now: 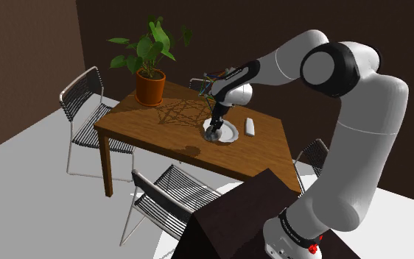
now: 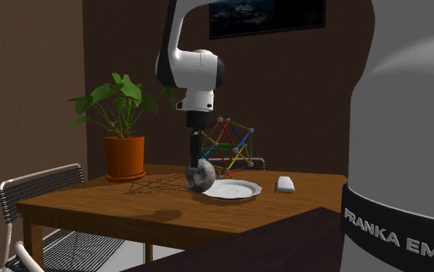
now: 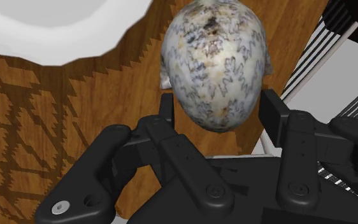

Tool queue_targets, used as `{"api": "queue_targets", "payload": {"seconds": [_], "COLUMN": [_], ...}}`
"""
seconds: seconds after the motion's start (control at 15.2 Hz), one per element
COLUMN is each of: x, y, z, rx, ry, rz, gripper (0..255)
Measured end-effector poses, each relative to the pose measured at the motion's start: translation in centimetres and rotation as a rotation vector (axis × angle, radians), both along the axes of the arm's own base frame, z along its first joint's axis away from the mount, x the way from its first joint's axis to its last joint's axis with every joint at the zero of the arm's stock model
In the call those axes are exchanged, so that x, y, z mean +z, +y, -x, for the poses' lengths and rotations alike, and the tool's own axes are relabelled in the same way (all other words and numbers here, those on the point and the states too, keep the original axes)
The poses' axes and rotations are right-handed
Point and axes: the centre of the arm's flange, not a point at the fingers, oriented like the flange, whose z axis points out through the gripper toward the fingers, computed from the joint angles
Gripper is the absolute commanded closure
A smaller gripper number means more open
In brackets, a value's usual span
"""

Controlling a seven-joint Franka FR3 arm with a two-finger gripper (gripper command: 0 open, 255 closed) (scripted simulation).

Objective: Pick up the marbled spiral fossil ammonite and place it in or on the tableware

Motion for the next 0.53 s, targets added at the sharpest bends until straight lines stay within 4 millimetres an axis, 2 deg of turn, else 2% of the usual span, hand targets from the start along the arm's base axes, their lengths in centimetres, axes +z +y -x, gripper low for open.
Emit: {"api": "queue_targets", "payload": {"seconds": [0.26,0.4,0.53], "x": [2.1,2.7,3.0], "y": [0.0,-1.4,-3.8], "z": [-0.3,-1.0,-1.7], "rx": [0.0,0.0,-0.001], "ry": [0.0,0.0,0.0], "rz": [0.0,0.0,0.0], "gripper": [255,255,255]}}
